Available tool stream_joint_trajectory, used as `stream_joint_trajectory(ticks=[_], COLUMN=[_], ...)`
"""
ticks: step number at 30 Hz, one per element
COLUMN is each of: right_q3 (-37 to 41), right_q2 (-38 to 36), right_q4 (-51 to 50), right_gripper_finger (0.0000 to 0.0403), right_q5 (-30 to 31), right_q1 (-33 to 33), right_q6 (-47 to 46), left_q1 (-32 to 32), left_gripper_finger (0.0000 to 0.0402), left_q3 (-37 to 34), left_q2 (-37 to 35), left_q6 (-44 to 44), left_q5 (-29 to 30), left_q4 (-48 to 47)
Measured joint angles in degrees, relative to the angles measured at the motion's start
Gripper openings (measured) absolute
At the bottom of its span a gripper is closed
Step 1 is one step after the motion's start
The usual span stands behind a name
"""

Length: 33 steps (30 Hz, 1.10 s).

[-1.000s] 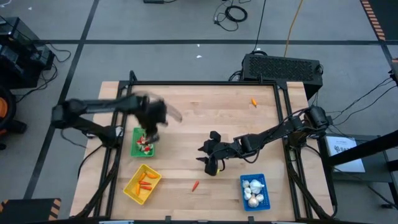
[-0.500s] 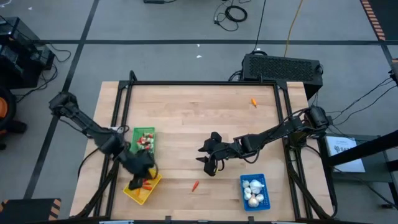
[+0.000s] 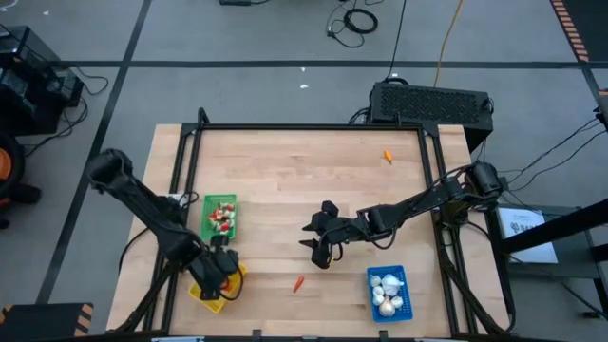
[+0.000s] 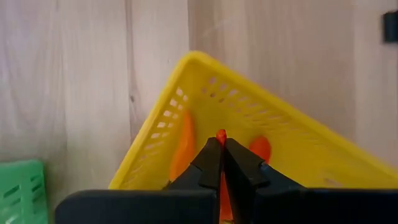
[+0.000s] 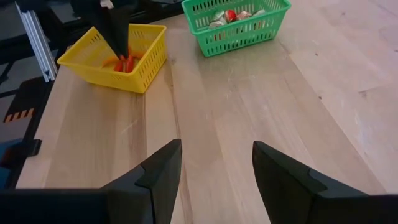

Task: Sort produce into baskets
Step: Put the red chili pepper into the yellow bin

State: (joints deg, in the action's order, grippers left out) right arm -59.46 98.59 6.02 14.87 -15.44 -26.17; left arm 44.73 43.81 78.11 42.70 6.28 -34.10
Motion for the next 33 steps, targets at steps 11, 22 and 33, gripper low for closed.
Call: stream_joint_trajectory(ticks=[11,22,33], right_q3=[0.0,0.0,0.0], right_q2=[0.0,0.0,0.0], right_q4=[0.11,0.2,0.24], right_gripper_finger=[0.0187,0.0187,0.0187], right_q5=[0.0,0.0,0.0], right_q1=[0.0,0.0,0.0], right_q6=[-0.15,-0.15,-0.15], left_q1=[-0.02,-0.15,-0.13], left_gripper_finger=[0.0015,0.0015,0.0015], left_q3=[0.0,0.0,0.02], left_q2=[1.81,1.81,1.81], left_q6=[-0.1,18.36,16.96], left_q5=[-0.24,-10.43,-10.78], left_q4=[-7.47,-16.44,-15.77])
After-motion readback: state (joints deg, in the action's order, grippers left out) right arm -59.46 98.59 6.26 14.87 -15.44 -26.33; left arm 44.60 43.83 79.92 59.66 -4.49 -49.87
